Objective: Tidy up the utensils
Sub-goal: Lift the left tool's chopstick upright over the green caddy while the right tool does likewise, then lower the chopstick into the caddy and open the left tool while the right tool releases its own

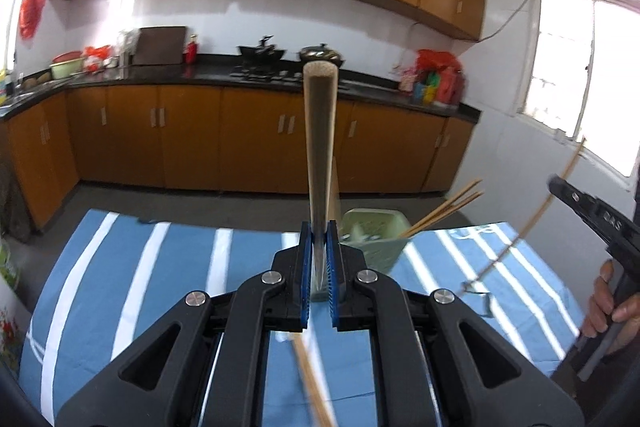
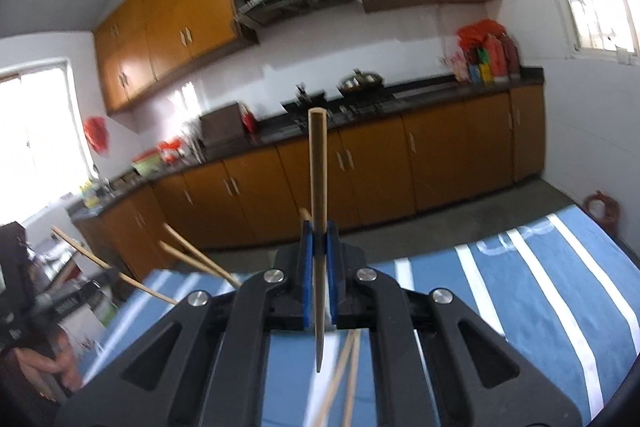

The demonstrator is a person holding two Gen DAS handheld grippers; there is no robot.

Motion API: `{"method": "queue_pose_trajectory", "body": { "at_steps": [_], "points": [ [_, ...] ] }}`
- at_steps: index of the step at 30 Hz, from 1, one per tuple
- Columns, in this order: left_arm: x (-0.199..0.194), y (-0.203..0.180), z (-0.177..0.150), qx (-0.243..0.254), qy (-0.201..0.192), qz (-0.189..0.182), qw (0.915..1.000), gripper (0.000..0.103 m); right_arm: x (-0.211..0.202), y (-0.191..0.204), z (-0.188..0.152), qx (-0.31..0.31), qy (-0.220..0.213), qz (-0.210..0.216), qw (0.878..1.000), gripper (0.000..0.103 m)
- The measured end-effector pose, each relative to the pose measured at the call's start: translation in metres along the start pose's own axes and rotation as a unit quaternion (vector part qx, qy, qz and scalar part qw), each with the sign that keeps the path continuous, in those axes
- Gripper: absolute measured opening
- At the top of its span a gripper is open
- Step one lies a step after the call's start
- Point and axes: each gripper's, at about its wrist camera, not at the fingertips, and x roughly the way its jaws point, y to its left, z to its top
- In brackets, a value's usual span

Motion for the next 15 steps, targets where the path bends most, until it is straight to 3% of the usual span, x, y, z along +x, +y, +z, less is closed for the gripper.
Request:
{"method": "queue_pose_trajectory", "body": {
  "at_steps": [4,9,12,15],
  "points": [
    [-0.002,-0.016,0.015,0.006,-0.014,-0.020,0.9997,0.007,0.000,0.017,0.018,-0.006,-0.044,0.006,0.999,0.008],
    [0.009,-0.034,0.035,0.027,-0.054,-0.002,0.9981,0.007,0.021,0.028,0.029,-0.003,-0.087,-0.003,0.996,0.008],
    [0.028,-0.038,0.040,0.037,-0.058,0.012,0.9976,0.007,0.042,0.031,0.026,-0.006,-0.090,-0.014,0.996,0.008],
    [0.053,-0.033,0.039,0.024,-0.037,0.011,0.9990,0.007,0.063,0.030,0.018,-0.009,-0.080,-0.024,0.996,0.008]
  ]
}}
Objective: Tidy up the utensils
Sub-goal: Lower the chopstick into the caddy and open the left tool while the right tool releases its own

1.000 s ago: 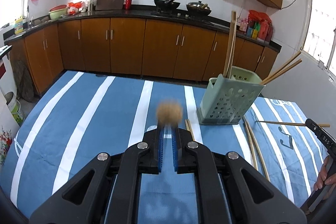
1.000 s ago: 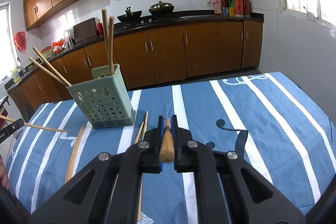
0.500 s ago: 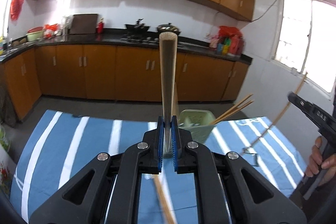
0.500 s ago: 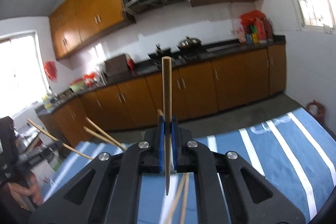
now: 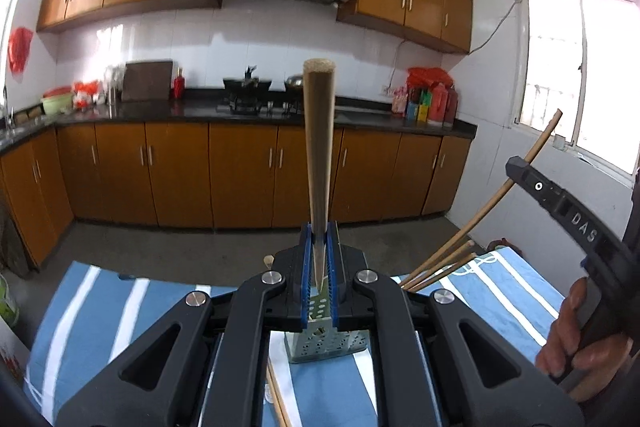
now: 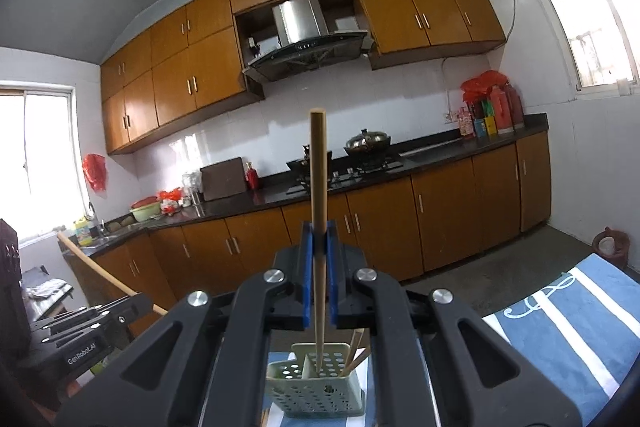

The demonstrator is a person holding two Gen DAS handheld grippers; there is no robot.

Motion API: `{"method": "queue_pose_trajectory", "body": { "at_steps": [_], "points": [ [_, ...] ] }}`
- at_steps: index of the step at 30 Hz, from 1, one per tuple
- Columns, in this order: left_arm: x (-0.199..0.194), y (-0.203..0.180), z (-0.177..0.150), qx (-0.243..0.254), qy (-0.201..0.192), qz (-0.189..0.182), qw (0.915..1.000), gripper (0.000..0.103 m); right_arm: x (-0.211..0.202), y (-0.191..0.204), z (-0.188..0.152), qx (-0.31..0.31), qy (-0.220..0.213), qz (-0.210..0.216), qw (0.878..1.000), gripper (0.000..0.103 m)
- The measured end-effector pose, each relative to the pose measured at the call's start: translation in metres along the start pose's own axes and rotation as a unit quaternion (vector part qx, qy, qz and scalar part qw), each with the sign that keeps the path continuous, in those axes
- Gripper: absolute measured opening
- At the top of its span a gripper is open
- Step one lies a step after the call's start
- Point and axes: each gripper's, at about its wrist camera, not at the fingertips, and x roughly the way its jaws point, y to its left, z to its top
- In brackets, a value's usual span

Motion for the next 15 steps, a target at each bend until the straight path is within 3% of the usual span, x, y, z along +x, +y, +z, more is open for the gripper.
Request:
{"method": "queue_pose_trajectory", "body": {
  "at_steps": [15],
  "points": [
    [0.040,0.003,-0.021,-0.006,0.058,-0.007,0.9983,0.007,0.052,-0.005,-0.034,-0.016,0.040,-0.019,0.999,0.008]
  ]
}}
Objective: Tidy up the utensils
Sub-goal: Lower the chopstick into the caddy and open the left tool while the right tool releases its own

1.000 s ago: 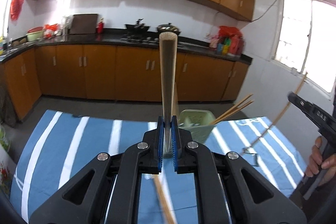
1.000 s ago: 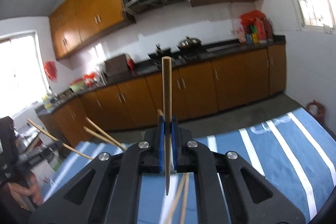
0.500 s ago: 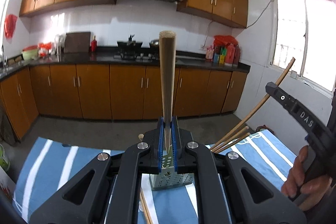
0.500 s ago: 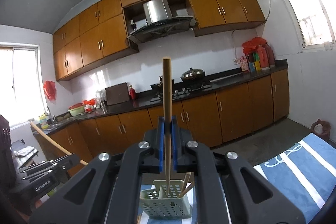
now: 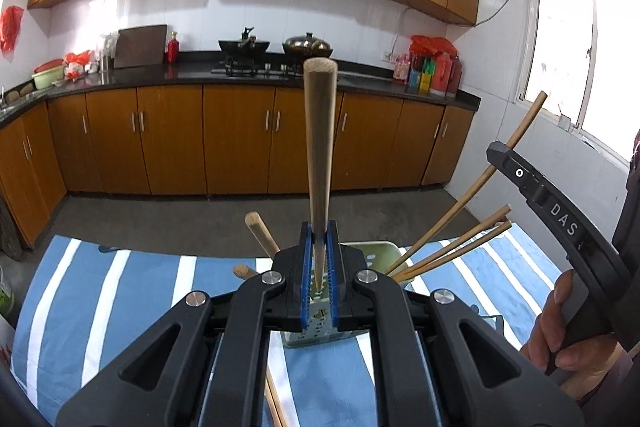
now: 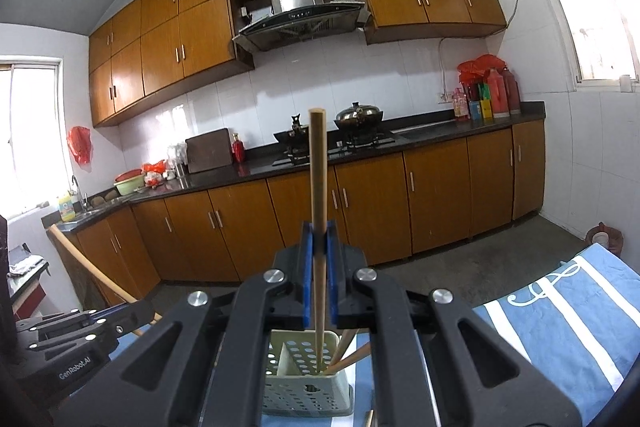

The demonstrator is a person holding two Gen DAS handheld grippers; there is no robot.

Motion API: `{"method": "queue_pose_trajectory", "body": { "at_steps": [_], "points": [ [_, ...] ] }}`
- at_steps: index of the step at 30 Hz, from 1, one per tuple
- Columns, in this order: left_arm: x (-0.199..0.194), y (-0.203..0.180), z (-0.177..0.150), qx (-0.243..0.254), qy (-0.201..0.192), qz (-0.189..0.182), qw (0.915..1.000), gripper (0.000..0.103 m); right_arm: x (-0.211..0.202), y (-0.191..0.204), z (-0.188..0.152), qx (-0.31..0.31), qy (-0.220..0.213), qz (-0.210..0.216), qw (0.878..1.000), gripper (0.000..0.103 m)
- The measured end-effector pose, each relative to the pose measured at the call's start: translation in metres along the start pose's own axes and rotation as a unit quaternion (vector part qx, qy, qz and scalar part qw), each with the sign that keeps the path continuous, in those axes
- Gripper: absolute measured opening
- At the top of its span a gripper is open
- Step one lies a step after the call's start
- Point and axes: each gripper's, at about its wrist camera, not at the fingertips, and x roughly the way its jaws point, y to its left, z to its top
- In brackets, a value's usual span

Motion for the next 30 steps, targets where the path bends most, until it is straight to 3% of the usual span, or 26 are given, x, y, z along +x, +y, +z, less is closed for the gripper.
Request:
{"method": "queue_pose_trajectory", "body": {
  "at_steps": [5,8,11,16,24,30],
  "points": [
    [0.007,0.004,0.000,-0.012,0.014,0.000,0.9998,0.008,0.005,-0.001,-0.005,0.006,0.021,0.007,1.000,0.012],
    [0.003,0.006,0.001,-0.016,0.011,0.002,0.9998,0.009,0.001,0.000,-0.008,0.004,0.018,0.004,1.000,0.032],
    [0.000,0.007,0.006,-0.020,0.004,0.004,0.9998,0.023,-0.003,-0.001,-0.008,0.004,0.018,0.005,1.000,0.033],
    [-0.013,0.005,0.008,-0.019,-0.012,0.010,0.9997,0.031,-0.017,-0.003,-0.004,0.001,0.009,0.003,1.000,0.035],
    [-0.041,0.007,0.008,-0.032,-0.035,0.014,0.9988,0.032,-0.056,-0.015,-0.006,-0.005,0.002,-0.005,1.000,0.036],
    [-0.070,0.018,-0.020,-0.034,-0.036,0.027,0.9984,0.032,-0.090,-0.040,-0.035,0.002,0.029,-0.022,0.999,0.036]
  ]
}}
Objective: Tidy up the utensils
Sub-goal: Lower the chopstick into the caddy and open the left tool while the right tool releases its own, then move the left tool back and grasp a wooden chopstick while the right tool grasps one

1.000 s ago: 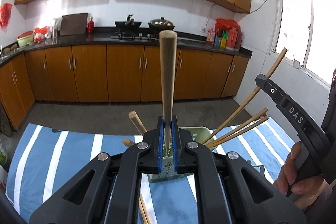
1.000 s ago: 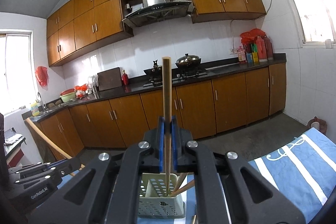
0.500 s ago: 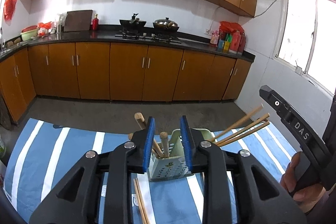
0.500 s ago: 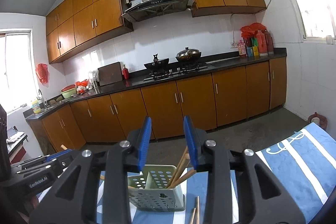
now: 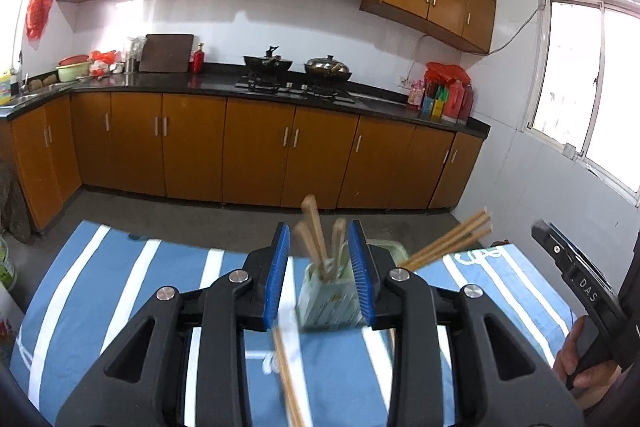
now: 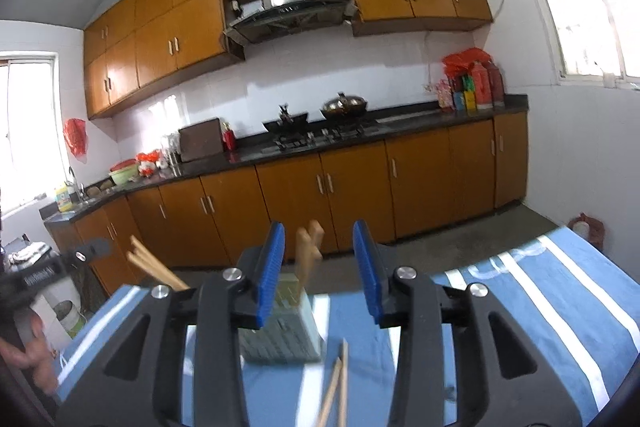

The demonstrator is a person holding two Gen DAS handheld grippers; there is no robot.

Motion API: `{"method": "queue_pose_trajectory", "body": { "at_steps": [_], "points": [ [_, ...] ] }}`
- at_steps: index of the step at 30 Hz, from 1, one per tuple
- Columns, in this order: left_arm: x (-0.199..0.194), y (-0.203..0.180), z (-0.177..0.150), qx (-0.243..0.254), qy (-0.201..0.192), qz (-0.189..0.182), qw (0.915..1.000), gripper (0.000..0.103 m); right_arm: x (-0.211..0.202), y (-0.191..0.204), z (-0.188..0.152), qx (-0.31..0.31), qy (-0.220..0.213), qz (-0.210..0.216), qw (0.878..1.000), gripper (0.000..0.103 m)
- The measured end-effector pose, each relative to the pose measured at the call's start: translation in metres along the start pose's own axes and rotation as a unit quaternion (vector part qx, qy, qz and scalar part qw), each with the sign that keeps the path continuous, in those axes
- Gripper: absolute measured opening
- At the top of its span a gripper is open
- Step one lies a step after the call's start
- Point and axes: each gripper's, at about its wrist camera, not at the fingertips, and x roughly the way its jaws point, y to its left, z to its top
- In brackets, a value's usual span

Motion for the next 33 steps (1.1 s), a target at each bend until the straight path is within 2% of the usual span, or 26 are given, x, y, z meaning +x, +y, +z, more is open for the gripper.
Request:
{"method": "queue_pose_trajectory", "body": {
  "at_steps": [4,6,10,11,12,16,19,21,23,28,33],
  "points": [
    [-0.003,0.012,-0.032,0.003,0.028,0.017,0.9995,0.032,-0.001,-0.015,-0.041,0.004,0.056,-0.018,0.998,0.036],
    [0.002,0.018,-0.056,0.011,0.054,0.029,0.9980,0.032,0.007,-0.021,-0.069,0.000,0.101,-0.025,0.995,0.036],
    [0.013,0.028,-0.097,0.018,0.101,0.046,0.9937,0.032,0.025,-0.017,-0.120,-0.005,0.190,-0.016,0.982,0.035],
    [0.016,0.029,-0.107,0.017,0.113,0.046,0.9925,0.032,0.033,-0.013,-0.136,-0.008,0.222,-0.004,0.975,0.032],
    [0.020,0.031,-0.116,0.015,0.124,0.044,0.9911,0.032,0.036,-0.011,-0.145,-0.012,0.236,-0.001,0.972,0.026],
    [0.032,0.038,-0.147,0.005,0.167,0.037,0.9853,0.032,0.050,0.005,-0.181,-0.038,0.287,0.000,0.957,0.021],
    [0.036,0.038,-0.164,0.000,0.186,0.029,0.9822,0.032,0.060,0.009,-0.192,-0.044,0.306,-0.014,0.951,0.021],
    [0.037,0.036,-0.170,0.000,0.194,0.024,0.9808,0.032,0.063,0.006,-0.193,-0.049,0.304,-0.023,0.951,0.012],
    [0.040,0.035,-0.174,0.000,0.201,0.019,0.9794,0.031,0.063,0.003,-0.191,-0.055,0.302,-0.035,0.951,0.008],
    [0.047,0.032,-0.184,-0.004,0.218,0.006,0.9760,0.031,0.066,-0.030,-0.182,-0.005,0.292,-0.105,0.951,0.008],
    [0.053,0.026,-0.194,0.004,0.235,0.000,0.9721,0.026,0.066,-0.041,-0.180,0.004,0.292,-0.107,0.950,0.008]
  ]
}}
